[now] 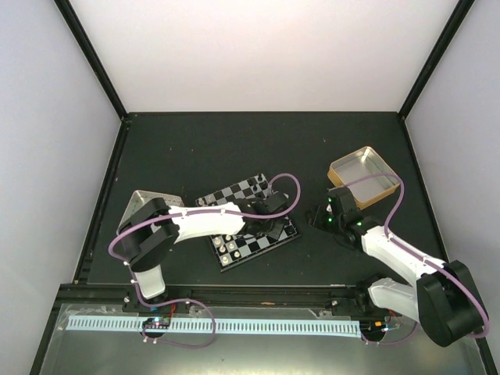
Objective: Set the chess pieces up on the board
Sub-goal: Place the chess piece on the chessboard.
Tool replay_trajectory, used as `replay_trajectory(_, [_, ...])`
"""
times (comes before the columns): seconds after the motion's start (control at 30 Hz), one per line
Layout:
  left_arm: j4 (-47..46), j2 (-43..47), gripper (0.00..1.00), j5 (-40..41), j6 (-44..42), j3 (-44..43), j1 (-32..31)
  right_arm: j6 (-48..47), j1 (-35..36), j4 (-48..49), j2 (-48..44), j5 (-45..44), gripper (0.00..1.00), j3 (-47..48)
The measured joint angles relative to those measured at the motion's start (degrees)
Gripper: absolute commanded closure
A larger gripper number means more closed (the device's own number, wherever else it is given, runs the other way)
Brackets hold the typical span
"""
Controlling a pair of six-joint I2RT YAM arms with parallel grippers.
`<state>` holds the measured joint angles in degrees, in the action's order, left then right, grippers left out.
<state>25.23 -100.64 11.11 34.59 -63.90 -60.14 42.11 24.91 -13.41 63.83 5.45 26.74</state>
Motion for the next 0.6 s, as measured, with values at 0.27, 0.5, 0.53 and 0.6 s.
replay_trajectory(0.27, [-0.07,-5.33,0.91,0.00,-0.96,-5.31,0.04,0.00,0.00,0.17,0.00,-0.02,0.43,-0.22])
replay_trajectory(0.5, [0.11,-7.13,0.90,0.31,-1.38,-6.10,0.04,0.00,0.00,0.20,0.00,-0.02,0.43,-0.24])
replay_trajectory(0.53, [0.17,-7.23,0.89,0.33,-1.40,-6.10,0.04,0.00,0.00,0.20,0.00,-0.02,0.43,-0.24])
replay_trajectory(0.6, [0.35,-7.37,0.86,0.35,-1.42,-6.10,0.04,0.00,0.00,0.22,0.00,-0.02,0.43,-0.24])
